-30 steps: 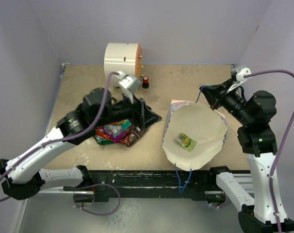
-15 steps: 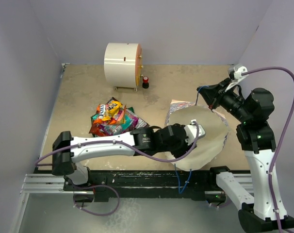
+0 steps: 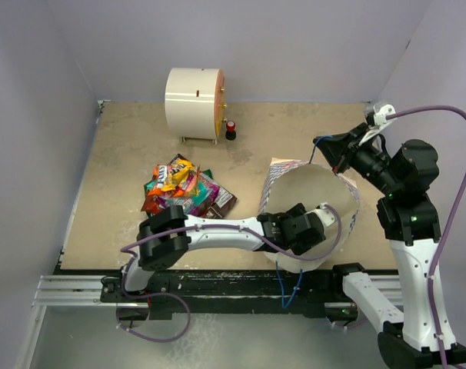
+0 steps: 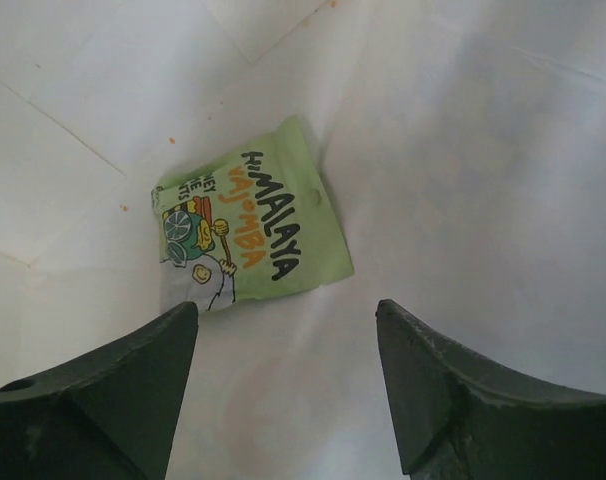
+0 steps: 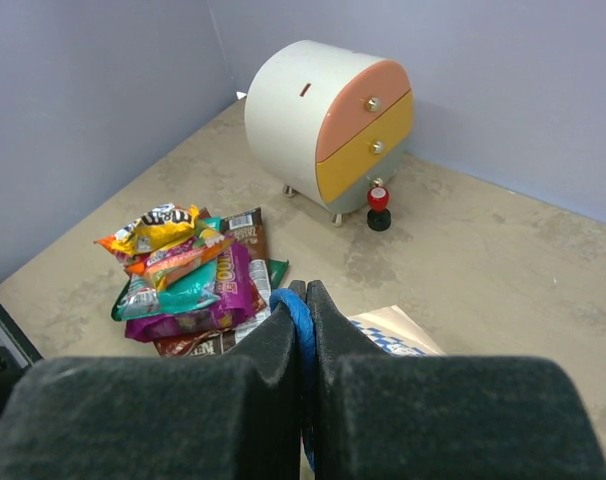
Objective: Take the snacks out of the paper bag
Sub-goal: Take out the snack from the paper bag.
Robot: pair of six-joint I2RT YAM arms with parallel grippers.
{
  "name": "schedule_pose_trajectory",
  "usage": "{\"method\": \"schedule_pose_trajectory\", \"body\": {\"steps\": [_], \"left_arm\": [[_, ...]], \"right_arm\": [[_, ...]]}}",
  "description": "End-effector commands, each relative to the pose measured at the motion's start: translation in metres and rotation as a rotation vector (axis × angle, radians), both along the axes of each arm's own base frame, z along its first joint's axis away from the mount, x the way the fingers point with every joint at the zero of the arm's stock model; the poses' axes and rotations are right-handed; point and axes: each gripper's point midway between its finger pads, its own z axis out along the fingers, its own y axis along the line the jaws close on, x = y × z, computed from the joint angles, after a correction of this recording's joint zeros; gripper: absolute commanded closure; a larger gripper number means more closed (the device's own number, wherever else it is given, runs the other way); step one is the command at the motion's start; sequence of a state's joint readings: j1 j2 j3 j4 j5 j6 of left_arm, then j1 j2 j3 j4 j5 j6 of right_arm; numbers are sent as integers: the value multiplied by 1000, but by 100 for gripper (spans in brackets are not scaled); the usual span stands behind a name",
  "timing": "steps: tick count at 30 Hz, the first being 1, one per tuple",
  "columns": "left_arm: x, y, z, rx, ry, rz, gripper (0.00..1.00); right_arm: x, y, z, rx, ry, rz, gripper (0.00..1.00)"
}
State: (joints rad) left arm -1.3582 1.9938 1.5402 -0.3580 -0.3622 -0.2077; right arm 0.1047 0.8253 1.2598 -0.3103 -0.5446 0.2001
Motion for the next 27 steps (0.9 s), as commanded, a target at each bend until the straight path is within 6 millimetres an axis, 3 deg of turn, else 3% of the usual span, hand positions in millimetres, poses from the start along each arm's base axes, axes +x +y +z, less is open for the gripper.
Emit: {"method": "schedule_pose_trajectory", "body": {"steps": [1, 6, 17, 27], "left_arm": [[20, -19, 13, -75, -55, 113, 21], [35, -17, -12, -8, -64, 205, 1], [55, -2, -54, 86, 97, 363, 1], [65, 9, -82, 121, 213, 400, 1]], "right_arm": [[-8, 5, 24, 22, -53, 36, 100], [-8, 5, 23, 11, -42, 40, 100], [-10, 6, 23, -3, -44, 49, 100], [-8, 6, 26, -2, -52, 50, 100]]}}
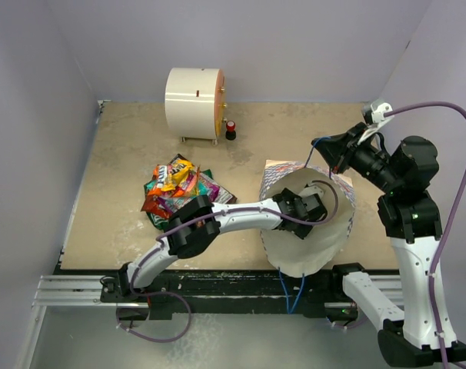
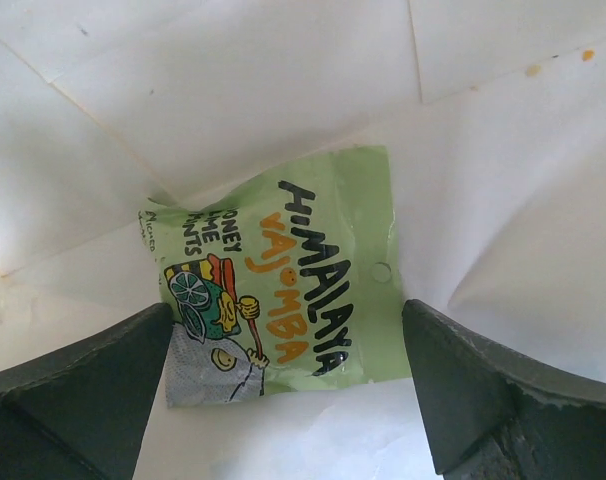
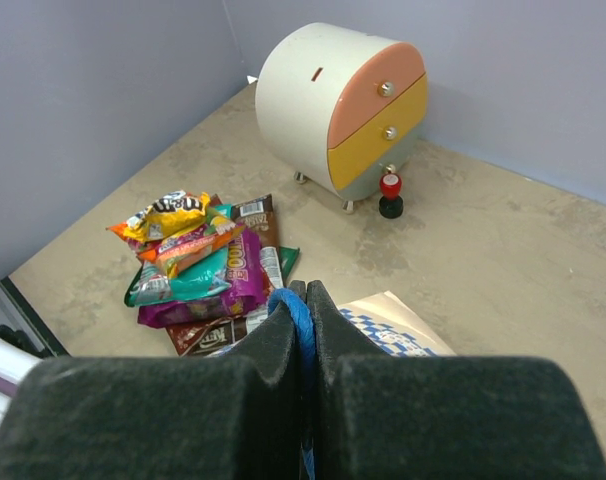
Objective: Take the snacks out of the paper bag
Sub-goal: Take out the snack from the paper bag.
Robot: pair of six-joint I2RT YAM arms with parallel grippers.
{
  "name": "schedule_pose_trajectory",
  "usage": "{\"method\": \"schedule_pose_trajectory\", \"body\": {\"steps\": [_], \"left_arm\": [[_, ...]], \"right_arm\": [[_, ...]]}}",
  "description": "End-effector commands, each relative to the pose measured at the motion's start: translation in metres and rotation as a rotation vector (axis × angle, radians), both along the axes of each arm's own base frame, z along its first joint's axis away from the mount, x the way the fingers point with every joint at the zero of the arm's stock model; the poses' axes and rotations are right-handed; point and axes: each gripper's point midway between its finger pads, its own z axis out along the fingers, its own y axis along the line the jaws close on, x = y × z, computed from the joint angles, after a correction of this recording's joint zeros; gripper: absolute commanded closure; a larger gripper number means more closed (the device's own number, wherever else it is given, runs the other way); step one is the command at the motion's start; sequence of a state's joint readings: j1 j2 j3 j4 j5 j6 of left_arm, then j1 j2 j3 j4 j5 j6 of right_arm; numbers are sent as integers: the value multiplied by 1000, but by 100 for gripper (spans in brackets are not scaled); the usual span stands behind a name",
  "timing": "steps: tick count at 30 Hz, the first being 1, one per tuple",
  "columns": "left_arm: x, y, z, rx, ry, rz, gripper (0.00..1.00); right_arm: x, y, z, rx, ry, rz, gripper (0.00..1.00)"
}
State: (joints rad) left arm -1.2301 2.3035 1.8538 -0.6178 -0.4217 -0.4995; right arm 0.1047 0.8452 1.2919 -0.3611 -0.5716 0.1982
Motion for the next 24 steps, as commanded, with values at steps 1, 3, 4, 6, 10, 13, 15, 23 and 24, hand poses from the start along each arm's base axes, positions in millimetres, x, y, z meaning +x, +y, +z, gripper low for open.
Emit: {"method": "schedule_pose_trajectory", "body": {"steps": [1, 3, 4, 6, 10, 13, 15, 23, 24], "left_arm": [[1, 2, -13, 7, 65, 27, 1], [7, 5, -12, 6, 68, 43, 1], [10, 7, -13, 4, 74, 55, 1], [16, 10, -16, 3, 85, 65, 1], [20, 12, -23, 14, 86, 60, 4], [19, 10, -25, 16, 94, 41, 14], [19, 9, -24, 13, 94, 34, 22], [21, 9, 4, -6, 64, 4, 58], [22, 10, 9, -11, 58, 2, 60]], "right_arm": [[-5, 2, 28, 5, -91, 22, 100], [-5, 2, 28, 5, -91, 21, 100], [-6, 2, 29, 5, -92, 21, 100], [-6, 2, 29, 5, -92, 20, 100], [-5, 2, 29, 6, -92, 21, 100], [-5, 2, 30, 7, -91, 21, 100], [-5, 2, 31, 6, -93, 19, 100], [-7, 0, 31, 5, -103, 8, 100], [-6, 0, 30, 4, -104, 8, 100]]}}
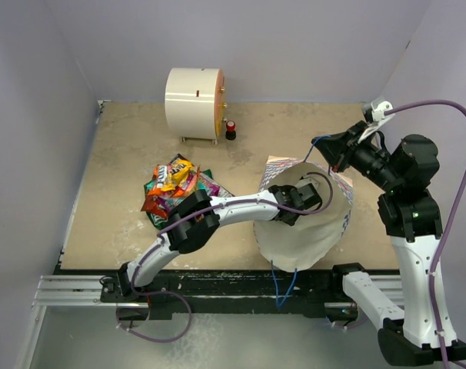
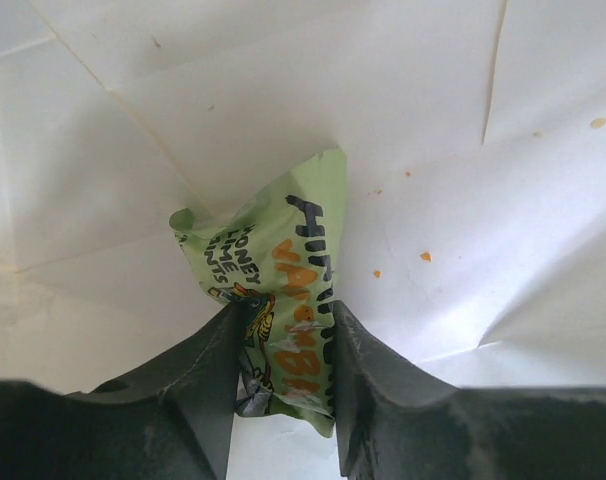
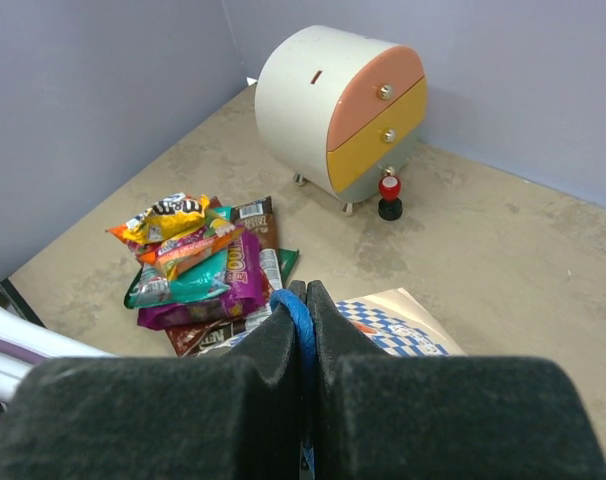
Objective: Take the snacks out of the paper bag
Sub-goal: Take out the snack from the paper bag.
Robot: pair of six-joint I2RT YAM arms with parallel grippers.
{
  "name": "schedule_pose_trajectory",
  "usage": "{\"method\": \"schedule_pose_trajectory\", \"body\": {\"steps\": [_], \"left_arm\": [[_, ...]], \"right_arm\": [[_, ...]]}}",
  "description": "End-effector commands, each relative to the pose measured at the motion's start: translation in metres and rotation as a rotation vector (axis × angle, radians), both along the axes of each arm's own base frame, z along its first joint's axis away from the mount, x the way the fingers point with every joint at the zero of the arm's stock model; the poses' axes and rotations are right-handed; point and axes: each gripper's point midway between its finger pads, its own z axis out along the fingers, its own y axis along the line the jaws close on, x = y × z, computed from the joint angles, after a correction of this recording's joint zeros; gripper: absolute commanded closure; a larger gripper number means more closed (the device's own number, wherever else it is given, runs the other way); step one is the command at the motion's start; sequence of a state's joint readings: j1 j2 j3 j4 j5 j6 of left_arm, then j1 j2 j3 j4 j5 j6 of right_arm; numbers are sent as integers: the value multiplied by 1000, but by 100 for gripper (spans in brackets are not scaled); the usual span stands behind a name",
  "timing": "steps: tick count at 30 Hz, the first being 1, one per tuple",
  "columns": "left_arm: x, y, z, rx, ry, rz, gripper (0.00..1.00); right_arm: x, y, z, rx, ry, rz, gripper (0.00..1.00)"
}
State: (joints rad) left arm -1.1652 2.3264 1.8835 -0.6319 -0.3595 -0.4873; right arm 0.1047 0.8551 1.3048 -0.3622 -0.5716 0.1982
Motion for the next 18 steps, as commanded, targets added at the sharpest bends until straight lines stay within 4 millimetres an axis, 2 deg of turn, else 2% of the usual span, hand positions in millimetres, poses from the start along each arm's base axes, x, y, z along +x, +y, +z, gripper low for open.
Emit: {"method": "schedule_pose_trajectory", "body": {"steps": [1, 6, 10, 14, 18], "left_arm": [[-1, 1, 22, -12, 0, -28, 61], [-8, -1, 55, -48, -2, -84, 69], [-27, 4, 87, -72, -5, -151, 70], [-53, 8, 131, -166, -6, -238, 69], [-66, 21, 183, -269, -38, -279, 68]], "right_arm": [[-7, 0, 27, 5, -101, 7, 100], [-4, -2, 26, 2, -99, -8, 100], [0, -5, 28, 4, -108, -32, 100], [7, -10, 28, 7, -111, -71, 100], [14, -15, 22, 4, -93, -110, 100]]}}
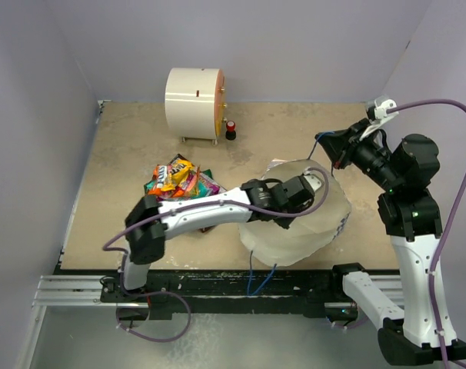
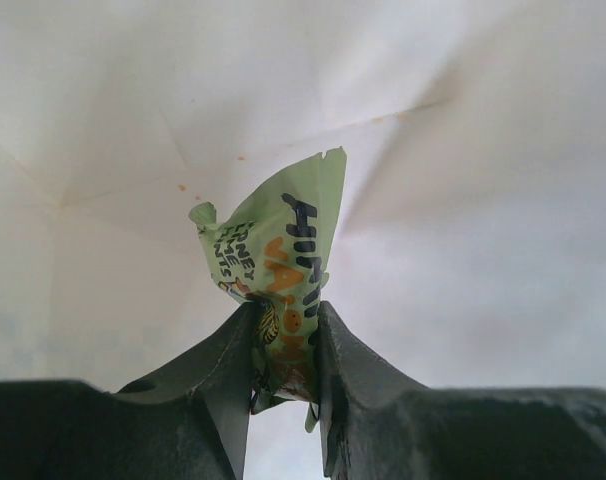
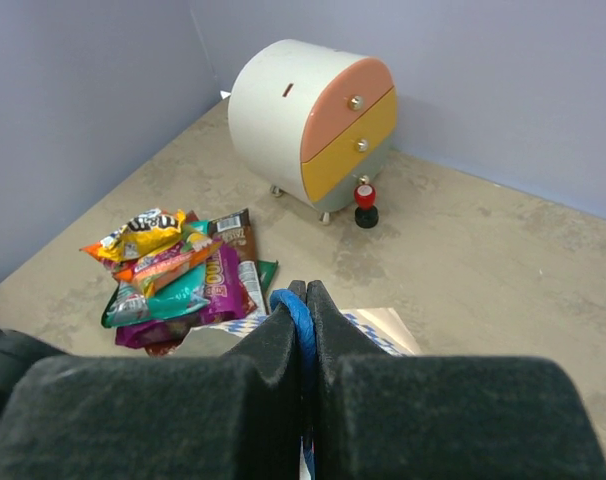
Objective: Take the snacks out of the paper bag
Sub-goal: Take out the snack from the paper bag, then place the snack at the center of the board.
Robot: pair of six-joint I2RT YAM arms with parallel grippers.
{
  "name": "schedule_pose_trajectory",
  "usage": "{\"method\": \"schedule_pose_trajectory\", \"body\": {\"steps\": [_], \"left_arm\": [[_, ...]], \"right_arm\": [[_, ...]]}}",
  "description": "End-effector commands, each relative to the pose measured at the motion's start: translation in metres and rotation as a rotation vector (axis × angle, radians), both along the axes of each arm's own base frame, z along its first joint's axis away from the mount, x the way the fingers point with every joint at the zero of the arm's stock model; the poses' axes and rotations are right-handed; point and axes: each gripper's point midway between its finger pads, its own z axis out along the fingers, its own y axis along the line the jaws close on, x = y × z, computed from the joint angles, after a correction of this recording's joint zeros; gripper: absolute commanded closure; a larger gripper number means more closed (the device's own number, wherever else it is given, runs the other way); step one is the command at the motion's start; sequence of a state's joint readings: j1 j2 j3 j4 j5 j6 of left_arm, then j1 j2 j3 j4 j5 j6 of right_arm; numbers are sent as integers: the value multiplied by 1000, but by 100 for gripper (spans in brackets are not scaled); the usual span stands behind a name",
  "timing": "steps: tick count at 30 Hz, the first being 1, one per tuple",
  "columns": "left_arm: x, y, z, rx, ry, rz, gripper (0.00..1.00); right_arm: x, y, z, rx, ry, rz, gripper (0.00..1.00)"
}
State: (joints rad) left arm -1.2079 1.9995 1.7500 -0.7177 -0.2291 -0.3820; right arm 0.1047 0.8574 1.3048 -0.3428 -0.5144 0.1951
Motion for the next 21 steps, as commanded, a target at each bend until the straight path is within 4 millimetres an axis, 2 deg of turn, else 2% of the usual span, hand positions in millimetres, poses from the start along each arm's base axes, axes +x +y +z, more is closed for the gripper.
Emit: {"method": "schedule_pose_trajectory", "body": {"steps": [1, 7, 9, 12, 15, 21], "left_arm": [[-16, 4, 94, -203, -58, -91, 68], [-38, 39, 173, -347, -107, -168, 68], [-44, 59, 197, -379, -134, -165, 68], [-45, 96, 223, -376, -170, -129, 68], [-31, 137, 230, -307, -188, -23, 68], [15, 221, 224, -132, -221, 239, 71]], "right_arm": [[7, -9, 17, 4, -69, -62, 100], [12, -16, 13, -18, -92, -103, 100], [16, -19, 15, -27, -106, -122, 100], [20, -21, 17, -32, -117, -135, 100], [23, -20, 16, -31, -116, -134, 100], [24, -21, 6, -31, -83, -137, 100]]}}
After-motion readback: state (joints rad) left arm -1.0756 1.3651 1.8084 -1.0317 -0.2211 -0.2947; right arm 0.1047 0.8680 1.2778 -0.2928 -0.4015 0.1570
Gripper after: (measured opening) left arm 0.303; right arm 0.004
